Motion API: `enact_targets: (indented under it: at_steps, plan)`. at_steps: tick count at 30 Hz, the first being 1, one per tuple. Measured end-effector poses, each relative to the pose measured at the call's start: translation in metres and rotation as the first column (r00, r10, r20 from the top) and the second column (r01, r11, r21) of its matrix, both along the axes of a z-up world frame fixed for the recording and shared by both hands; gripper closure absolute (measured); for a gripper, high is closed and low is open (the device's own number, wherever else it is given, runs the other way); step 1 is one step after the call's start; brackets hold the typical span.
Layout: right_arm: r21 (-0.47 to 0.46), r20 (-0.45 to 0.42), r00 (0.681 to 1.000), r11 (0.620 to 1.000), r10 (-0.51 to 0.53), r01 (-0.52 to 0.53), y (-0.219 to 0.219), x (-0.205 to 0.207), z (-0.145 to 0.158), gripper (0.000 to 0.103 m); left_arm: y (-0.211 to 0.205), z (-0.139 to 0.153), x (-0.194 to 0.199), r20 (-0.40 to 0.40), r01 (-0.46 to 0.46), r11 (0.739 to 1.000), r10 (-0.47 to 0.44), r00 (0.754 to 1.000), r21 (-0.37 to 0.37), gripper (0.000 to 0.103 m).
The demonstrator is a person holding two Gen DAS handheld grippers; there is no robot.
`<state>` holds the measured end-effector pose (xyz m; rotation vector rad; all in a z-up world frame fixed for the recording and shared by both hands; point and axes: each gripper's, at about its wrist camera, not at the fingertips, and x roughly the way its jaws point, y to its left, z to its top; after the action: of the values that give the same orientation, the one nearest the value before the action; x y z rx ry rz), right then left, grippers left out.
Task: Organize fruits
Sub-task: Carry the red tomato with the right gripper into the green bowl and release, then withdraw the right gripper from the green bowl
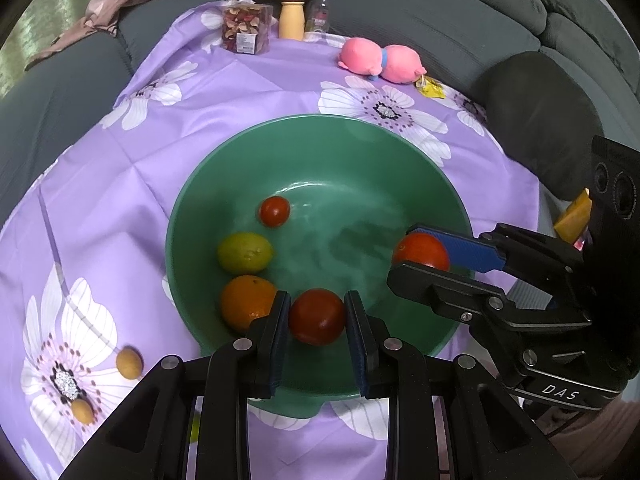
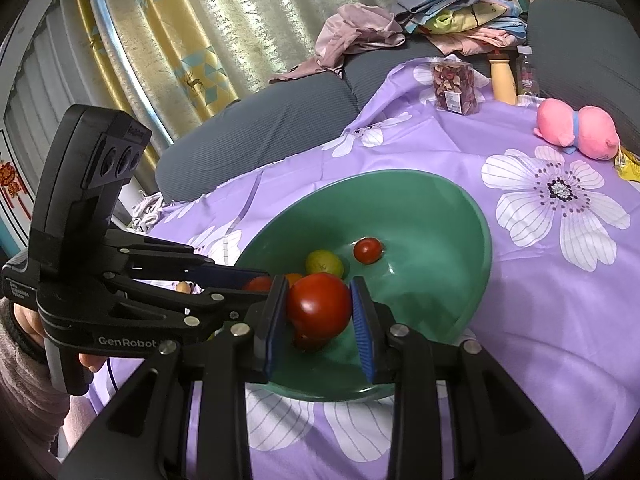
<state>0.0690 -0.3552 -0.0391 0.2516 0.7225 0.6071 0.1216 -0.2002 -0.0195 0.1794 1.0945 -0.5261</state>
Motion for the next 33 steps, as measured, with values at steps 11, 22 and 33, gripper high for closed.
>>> enact_targets:
  at_steps: [11,22,33]
  plan:
    - [-0.002,-0.003,1.0,1.0,0.003,-0.003,0.001,0.001,-0.001,0.07,0.0,-0.002,0.0,0.0,-0.004,1.0,0.004,1.0,-0.001,0.075]
    - [-0.005,0.002,1.0,1.0,0.006,-0.006,0.001,0.0,0.0,0.07,0.003,0.0,-0.002,0.001,-0.018,1.0,0.018,1.0,-0.001,0.075]
    - [-0.007,0.017,1.0,1.0,-0.011,0.011,0.001,-0.005,0.008,0.05,0.01,0.009,-0.008,0.016,-0.033,0.999,0.033,0.999,0.004,0.075]
